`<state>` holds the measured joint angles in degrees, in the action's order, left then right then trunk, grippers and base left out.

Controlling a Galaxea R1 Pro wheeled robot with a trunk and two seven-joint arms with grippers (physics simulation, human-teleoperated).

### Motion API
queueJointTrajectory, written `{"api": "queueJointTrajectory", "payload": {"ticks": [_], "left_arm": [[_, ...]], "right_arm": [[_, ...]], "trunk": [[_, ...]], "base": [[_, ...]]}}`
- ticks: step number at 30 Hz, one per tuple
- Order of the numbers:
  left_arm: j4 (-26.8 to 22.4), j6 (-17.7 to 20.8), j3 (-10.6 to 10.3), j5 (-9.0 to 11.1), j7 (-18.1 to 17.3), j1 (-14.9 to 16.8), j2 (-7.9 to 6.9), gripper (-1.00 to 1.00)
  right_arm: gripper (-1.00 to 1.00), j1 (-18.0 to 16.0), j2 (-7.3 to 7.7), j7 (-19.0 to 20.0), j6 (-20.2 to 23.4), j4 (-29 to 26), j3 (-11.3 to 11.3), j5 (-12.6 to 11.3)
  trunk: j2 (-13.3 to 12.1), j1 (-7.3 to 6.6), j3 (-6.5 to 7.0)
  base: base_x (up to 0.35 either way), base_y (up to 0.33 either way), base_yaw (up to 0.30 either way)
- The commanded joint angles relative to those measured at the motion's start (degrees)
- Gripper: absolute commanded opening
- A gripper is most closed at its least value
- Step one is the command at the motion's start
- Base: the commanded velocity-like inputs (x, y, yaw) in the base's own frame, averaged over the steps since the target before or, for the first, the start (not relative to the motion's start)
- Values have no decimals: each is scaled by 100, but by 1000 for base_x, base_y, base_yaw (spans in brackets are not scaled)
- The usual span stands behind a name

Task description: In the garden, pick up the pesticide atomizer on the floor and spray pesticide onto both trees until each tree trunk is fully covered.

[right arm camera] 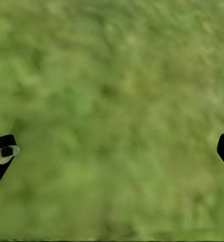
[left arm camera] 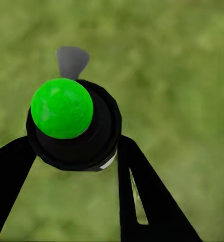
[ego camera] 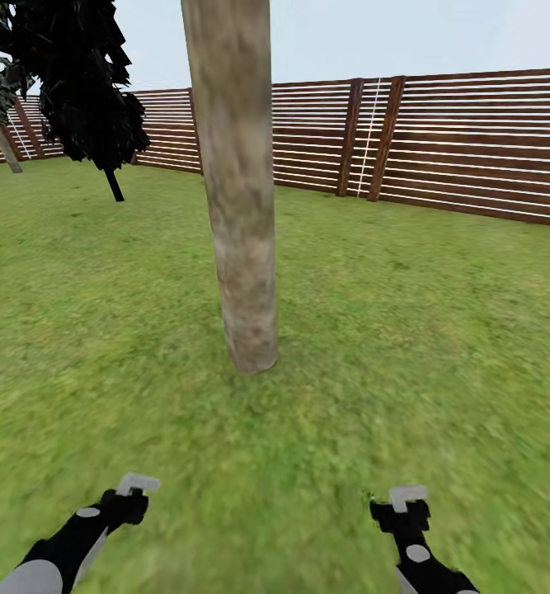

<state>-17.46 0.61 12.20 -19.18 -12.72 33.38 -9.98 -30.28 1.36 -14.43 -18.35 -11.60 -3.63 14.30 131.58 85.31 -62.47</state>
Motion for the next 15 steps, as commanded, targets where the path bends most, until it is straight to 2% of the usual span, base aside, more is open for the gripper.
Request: {"api": "queueJointTrajectory", "payload": {"ticks": [1,2,3,4,6,8,9,10,13,15], "left_arm": [[-23,126,48,162,92,7,77,-100],[-49,392,45,272,140,24,106,-100],[-64,583,42,322,157,38,117,-100],[-171,1000,33,391,163,74,138,-100],[-449,1139,31,407,162,85,194,-100],[-777,1226,4,401,169,88,341,-100],[-1017,1353,-20,384,163,86,490,-100],[-1154,1491,-32,381,143,86,536,-100],[-1671,1979,-9,389,123,95,532,-100],[-2041,2385,8,404,115,110,500,-100]], "right_arm": [[100,-4,34,-76,-21,90,-69,-373],[100,-3,62,-87,-25,119,-77,-541],[100,2,70,-73,-26,130,-78,-605],[100,31,84,39,-31,142,-77,-678],[100,48,117,100,-35,141,-82,-699],[100,54,179,118,-30,146,-84,-710],[100,59,201,122,-24,151,-85,-713],[100,73,208,122,-22,154,-85,-715],[100,151,210,109,-87,150,-85,-724],[100,208,208,103,-389,152,-85,-726]], "trunk": [[2,-1,-4],[2,-1,-4],[2,-1,-4],[2,-1,-4],[2,-1,-4],[2,-1,-4],[2,-1,-4],[2,-1,-4],[2,-1,-4],[2,-1,-4]], "base": [[0,0,0],[0,0,0],[0,0,0],[0,0,0],[0,0,0],[0,0,0],[0,0,0],[0,0,0],[0,0,0],[0,0,0]]}}
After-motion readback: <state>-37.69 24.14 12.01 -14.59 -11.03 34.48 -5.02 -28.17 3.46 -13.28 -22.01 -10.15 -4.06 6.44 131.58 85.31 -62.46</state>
